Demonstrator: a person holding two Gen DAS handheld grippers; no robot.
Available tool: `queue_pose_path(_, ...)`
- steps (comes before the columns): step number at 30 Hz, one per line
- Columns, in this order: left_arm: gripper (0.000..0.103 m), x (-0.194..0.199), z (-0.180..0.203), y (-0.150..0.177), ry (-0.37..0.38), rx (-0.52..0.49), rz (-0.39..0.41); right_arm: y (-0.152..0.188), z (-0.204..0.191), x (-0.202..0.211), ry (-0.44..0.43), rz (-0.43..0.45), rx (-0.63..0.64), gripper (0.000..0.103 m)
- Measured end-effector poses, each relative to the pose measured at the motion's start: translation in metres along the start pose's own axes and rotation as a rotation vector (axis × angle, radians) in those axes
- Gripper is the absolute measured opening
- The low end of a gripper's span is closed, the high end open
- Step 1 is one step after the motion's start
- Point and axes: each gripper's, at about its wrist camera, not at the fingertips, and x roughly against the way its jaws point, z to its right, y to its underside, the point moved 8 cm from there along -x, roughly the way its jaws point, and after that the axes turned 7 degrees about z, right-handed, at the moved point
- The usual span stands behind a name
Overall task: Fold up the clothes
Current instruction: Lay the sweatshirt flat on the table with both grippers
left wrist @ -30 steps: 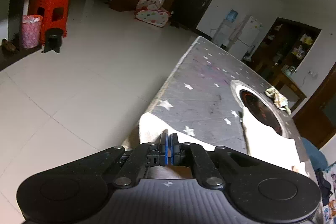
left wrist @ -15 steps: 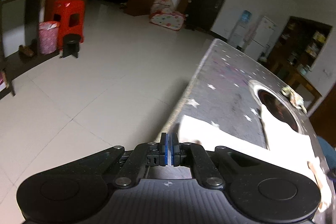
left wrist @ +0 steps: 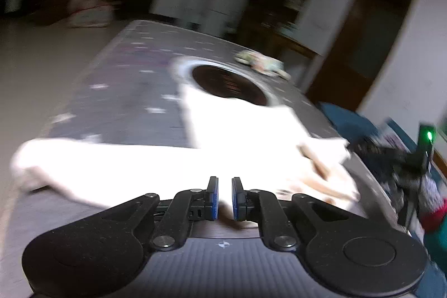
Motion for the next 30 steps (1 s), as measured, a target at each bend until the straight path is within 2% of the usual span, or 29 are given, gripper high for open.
queue_pose_path(3, 0.012, -0.017, 0.035, 0.004, 0.075, -0.083, -0.026, -0.007, 0.021, 0.030, 0.061, 0.050, 0.016, 0.005)
queue_pose_path(7, 0.015, -0.033, 0.067, 0.009, 0.134, -0.185, -0.050, -0.010, 0.055, 0.065, 0.187, 0.103, 0.041, 0.005)
queue_pose_path(11, 0.017, -0.048, 0.078, 0.018, 0.131, -0.242, -0.085, 0.004, 0.088, 0.085, 0.304, 0.079, 0.045, 0.006)
queue_pose_path(14, 0.017, -0.055, 0.076, 0.027, 0.099, -0.269, -0.111, 0.018, 0.099, 0.091, 0.328, 0.037, 0.041, 0.011)
queue_pose_path(16, 0.019, -0.057, 0.073, 0.031, 0.085, -0.269, -0.123, 0.024, 0.096, 0.093, 0.305, 0.022, 0.042, 0.025)
queue_pose_path(17, 0.020, -0.057, 0.071, 0.033, 0.080, -0.267, -0.128, 0.025, 0.091, 0.093, 0.286, 0.017, 0.051, 0.039)
queue_pose_path(18, 0.023, -0.058, 0.071, 0.034, 0.076, -0.267, -0.130, 0.023, 0.084, 0.093, 0.258, 0.019, 0.064, 0.043)
queue_pose_path(20, 0.029, -0.057, 0.073, 0.035, 0.077, -0.274, -0.129, 0.020, 0.063, 0.092, 0.184, 0.025, 0.083, 0.044)
queue_pose_path(22, 0.032, -0.055, 0.077, 0.036, 0.080, -0.287, -0.126, 0.016, 0.034, 0.088, 0.074, 0.018, 0.098, 0.046)
queue_pose_path(27, 0.032, -0.059, 0.079, 0.039, 0.037, -0.339, -0.122, 0.008, -0.039, 0.075, -0.183, -0.015, 0.143, 0.048)
queue_pose_path(30, 0.030, -0.060, 0.077, 0.043, 0.025, -0.357, -0.126, 0.013, -0.079, 0.067, -0.292, -0.047, 0.199, 0.048)
